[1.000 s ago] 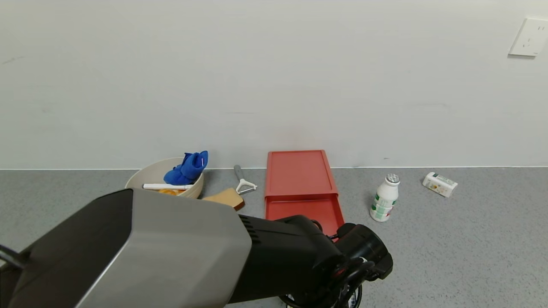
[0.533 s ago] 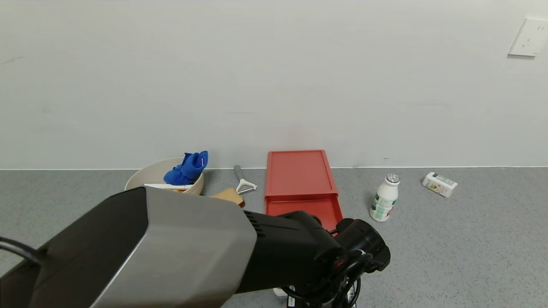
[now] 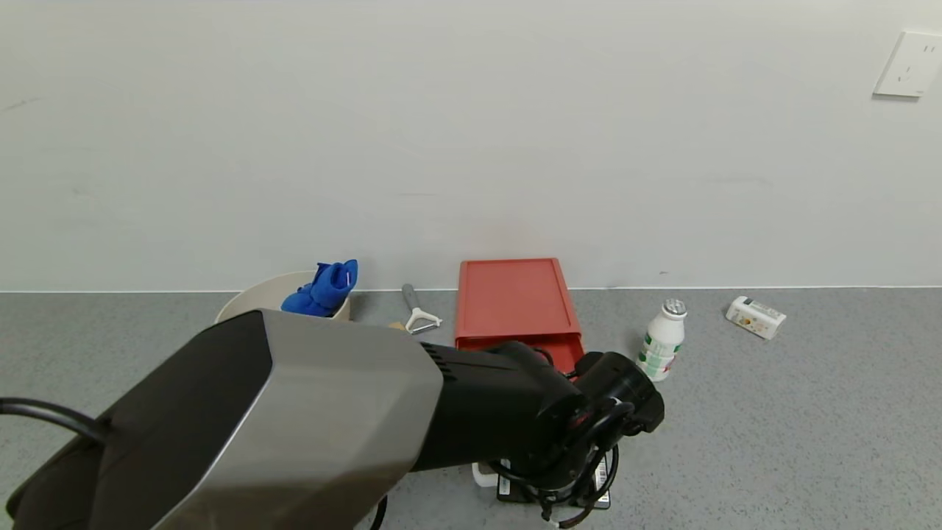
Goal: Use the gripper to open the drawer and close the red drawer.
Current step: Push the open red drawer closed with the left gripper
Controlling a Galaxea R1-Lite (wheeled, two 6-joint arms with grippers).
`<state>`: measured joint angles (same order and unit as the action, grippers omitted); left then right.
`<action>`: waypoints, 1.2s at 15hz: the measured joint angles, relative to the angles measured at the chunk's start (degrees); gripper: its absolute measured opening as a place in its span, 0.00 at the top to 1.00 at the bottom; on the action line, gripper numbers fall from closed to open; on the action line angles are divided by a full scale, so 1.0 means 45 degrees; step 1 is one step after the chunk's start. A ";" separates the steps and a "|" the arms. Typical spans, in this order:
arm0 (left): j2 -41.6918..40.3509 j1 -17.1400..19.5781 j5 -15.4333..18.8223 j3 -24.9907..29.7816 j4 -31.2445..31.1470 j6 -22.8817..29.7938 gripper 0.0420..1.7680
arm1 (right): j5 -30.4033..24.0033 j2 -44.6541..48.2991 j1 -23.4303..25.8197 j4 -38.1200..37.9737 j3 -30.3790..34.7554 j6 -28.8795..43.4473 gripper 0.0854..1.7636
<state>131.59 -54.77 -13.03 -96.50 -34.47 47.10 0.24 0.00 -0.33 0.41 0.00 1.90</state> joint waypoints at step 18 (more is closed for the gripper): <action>0.1373 0.1501 -0.0973 -0.3202 -0.1165 -0.1904 0.96 | 0.0005 0.0000 0.0000 0.0000 0.0000 0.0000 0.04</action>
<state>137.77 -48.02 -17.41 -110.91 -39.72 38.53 0.27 0.00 -0.33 0.41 0.00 1.90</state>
